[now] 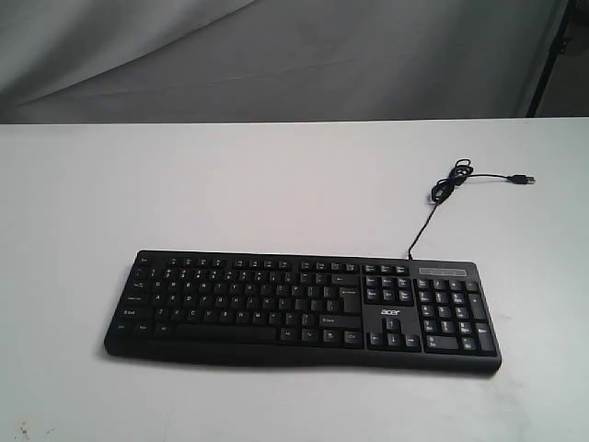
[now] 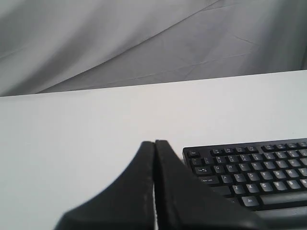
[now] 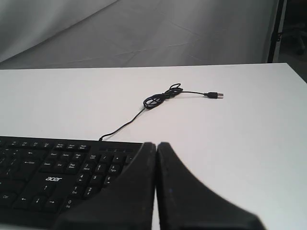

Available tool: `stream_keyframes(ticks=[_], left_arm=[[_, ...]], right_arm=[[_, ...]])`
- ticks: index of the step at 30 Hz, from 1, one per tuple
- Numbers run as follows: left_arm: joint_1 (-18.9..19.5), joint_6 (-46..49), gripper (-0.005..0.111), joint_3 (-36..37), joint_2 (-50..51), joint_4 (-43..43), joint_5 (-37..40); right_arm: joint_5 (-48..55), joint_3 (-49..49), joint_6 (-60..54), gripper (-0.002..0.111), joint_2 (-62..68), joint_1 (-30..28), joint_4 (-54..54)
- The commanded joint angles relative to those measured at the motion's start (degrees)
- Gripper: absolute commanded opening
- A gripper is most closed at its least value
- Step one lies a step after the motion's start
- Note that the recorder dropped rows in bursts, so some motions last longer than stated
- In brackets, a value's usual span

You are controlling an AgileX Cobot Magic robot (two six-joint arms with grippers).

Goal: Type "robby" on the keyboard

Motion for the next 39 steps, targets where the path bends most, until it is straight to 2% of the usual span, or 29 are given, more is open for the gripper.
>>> stream_keyframes(ticks=[1, 19, 21, 23, 24, 26, 29, 31, 35, 37, 39], left_arm=[[-0.36, -0.16, 0.0, 0.25, -0.2, 0.27, -0.42], [-0.36, -0.16, 0.0, 0.25, -0.2, 0.27, -0.42], [-0.36, -0.16, 0.0, 0.25, -0.2, 0.27, -0.42], [-0.36, -0.16, 0.0, 0.25, -0.2, 0.27, -0.42], [-0.36, -0.16, 0.0, 0.25, -0.2, 0.27, -0.42], [-0.36, -0.16, 0.0, 0.25, -0.2, 0.27, -0.42], [-0.36, -0.16, 0.0, 0.25, -0.2, 0.27, -0.42], [-0.36, -0.16, 0.0, 0.25, -0.2, 0.27, -0.42], [-0.36, -0.16, 0.0, 0.25, -0.2, 0.27, -0.42], [-0.36, -0.16, 0.0, 0.25, -0.2, 0.27, -0.42], [-0.36, -0.16, 0.0, 0.25, -0.2, 0.27, -0.42]], right_arm=[[0.0, 0.23, -0.26, 0.0, -0.37, -0.35, -0.66], [0.74, -0.45, -0.26, 0.0, -0.37, -0.35, -0.66], [3.06, -4.29, -0.26, 0.0, 0.37, -0.35, -0.66], [9.03, -12.37, -0.26, 0.0, 5.74, -0.35, -0.9], [13.29, -18.71, -0.26, 0.0, 11.36, -0.35, -0.98], [14.18, -25.92, -0.26, 0.0, 20.37, -0.35, -1.36], [15.46, -33.13, -0.26, 0.0, 31.56, 1.55, -2.22], [14.8, -37.1, 0.38, 0.0, 40.56, 9.47, -2.22], [11.74, -37.93, 1.47, 0.0, 55.08, 27.37, -0.79], [11.74, -41.78, 1.3, 0.0, 65.01, 34.18, 2.03], [15.18, -49.92, -3.01, 0.0, 75.01, 37.55, 2.49]])
